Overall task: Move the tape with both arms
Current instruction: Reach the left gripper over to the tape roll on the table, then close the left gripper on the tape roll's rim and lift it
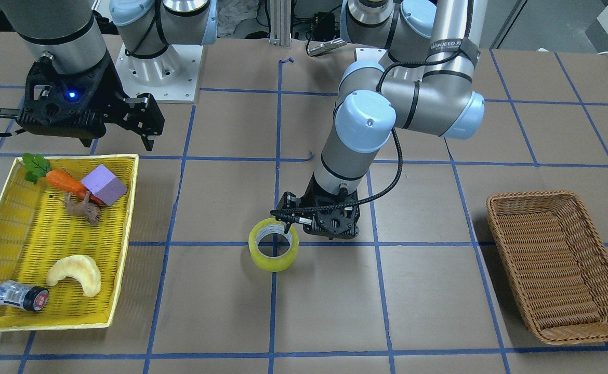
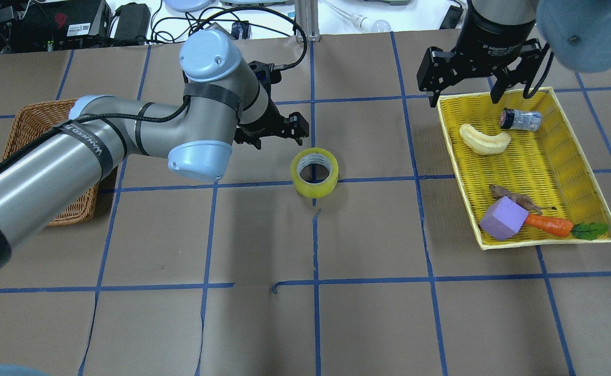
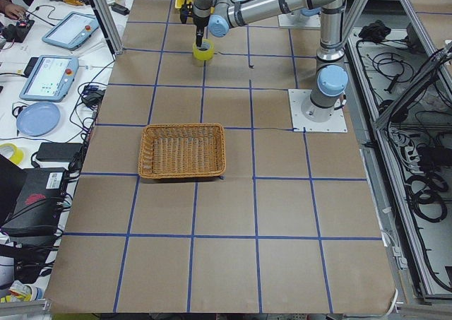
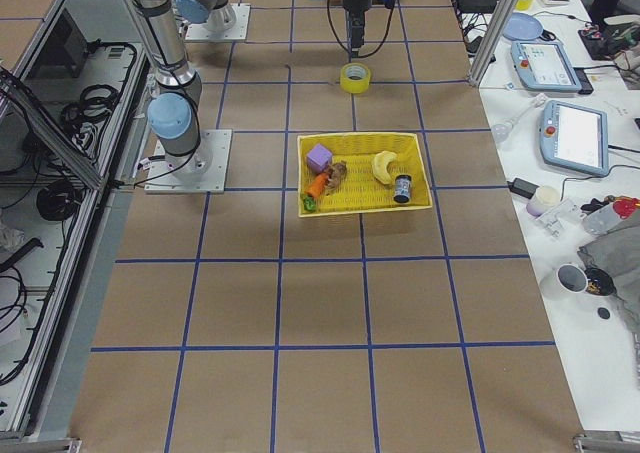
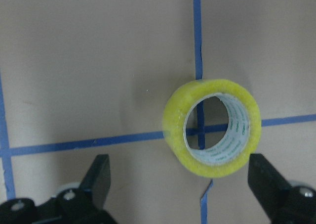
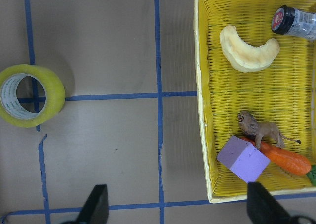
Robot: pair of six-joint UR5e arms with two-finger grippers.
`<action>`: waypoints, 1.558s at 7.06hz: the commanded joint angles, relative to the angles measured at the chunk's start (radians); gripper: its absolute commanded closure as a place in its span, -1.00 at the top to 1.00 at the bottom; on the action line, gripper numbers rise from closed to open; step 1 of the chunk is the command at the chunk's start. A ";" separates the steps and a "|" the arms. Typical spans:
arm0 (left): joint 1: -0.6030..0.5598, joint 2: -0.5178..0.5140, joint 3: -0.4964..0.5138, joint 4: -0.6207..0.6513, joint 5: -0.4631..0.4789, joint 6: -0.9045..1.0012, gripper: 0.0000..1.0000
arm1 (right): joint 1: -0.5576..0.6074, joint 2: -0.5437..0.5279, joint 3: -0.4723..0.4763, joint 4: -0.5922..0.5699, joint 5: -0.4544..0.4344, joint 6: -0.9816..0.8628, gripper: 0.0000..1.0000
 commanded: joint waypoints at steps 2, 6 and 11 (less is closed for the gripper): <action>-0.002 -0.129 -0.006 0.072 -0.002 -0.003 1.00 | 0.004 -0.002 0.005 -0.001 0.001 0.001 1.00; -0.022 -0.148 -0.047 0.066 -0.003 -0.075 0.36 | 0.005 -0.003 0.005 -0.003 0.012 0.001 1.00; 0.054 -0.081 -0.023 -0.078 0.016 0.063 -1.00 | 0.002 -0.003 0.005 -0.004 -0.002 0.001 1.00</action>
